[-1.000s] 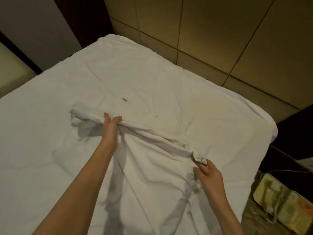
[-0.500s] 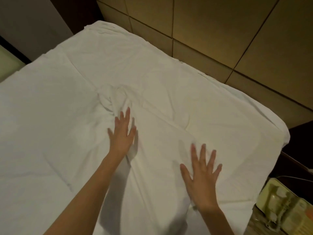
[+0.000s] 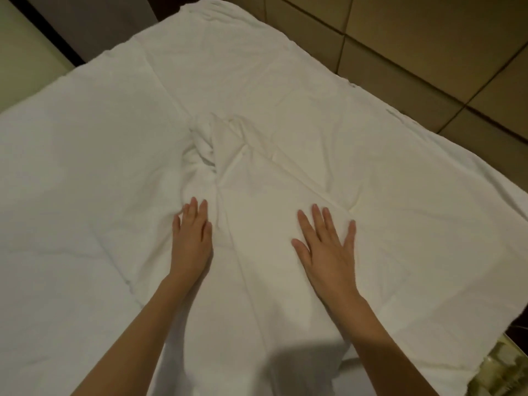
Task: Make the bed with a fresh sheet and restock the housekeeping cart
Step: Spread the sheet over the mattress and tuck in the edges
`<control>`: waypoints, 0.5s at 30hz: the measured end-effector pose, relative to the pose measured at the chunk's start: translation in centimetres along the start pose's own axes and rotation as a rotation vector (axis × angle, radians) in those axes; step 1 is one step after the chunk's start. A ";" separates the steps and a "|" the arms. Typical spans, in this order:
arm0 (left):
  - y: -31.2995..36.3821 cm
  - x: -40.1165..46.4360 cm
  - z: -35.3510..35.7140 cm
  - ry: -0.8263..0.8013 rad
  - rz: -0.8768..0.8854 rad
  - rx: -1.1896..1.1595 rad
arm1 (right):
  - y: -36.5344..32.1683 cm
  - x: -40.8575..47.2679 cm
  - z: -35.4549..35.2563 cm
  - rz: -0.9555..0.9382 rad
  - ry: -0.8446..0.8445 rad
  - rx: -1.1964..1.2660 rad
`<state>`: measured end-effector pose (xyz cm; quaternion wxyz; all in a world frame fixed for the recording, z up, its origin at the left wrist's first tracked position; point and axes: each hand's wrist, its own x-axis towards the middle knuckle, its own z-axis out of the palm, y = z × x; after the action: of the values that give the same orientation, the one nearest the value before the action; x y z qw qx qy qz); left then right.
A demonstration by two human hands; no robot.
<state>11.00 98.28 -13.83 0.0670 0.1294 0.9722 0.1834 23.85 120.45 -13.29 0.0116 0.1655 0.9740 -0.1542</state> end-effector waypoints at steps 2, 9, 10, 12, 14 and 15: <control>0.3 0.3 -0.1 -0.021 0.002 0.005 | -1.8 2.9 -0.8 -0.019 -0.002 0.148; 1.8 6.6 -2.0 0.072 0.006 -0.267 | -3.0 8.2 0.5 0.236 0.162 0.239; 2.1 7.9 -2.3 0.099 0.000 -0.273 | -2.8 8.3 0.8 0.244 0.189 0.251; 2.9 10.1 -3.0 0.137 0.010 -0.293 | -2.5 8.6 1.0 0.234 0.189 0.285; 3.4 12.0 -3.3 0.118 -0.014 -0.315 | -2.0 8.8 0.8 0.229 0.160 0.350; 3.5 12.9 -3.2 0.095 -0.038 -0.315 | -1.6 8.8 0.2 0.265 0.166 0.411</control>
<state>-1.14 103.87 -10.59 0.0439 0.0899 0.9357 0.3384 14.96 121.77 -13.67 -0.0819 0.3026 0.8896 -0.3321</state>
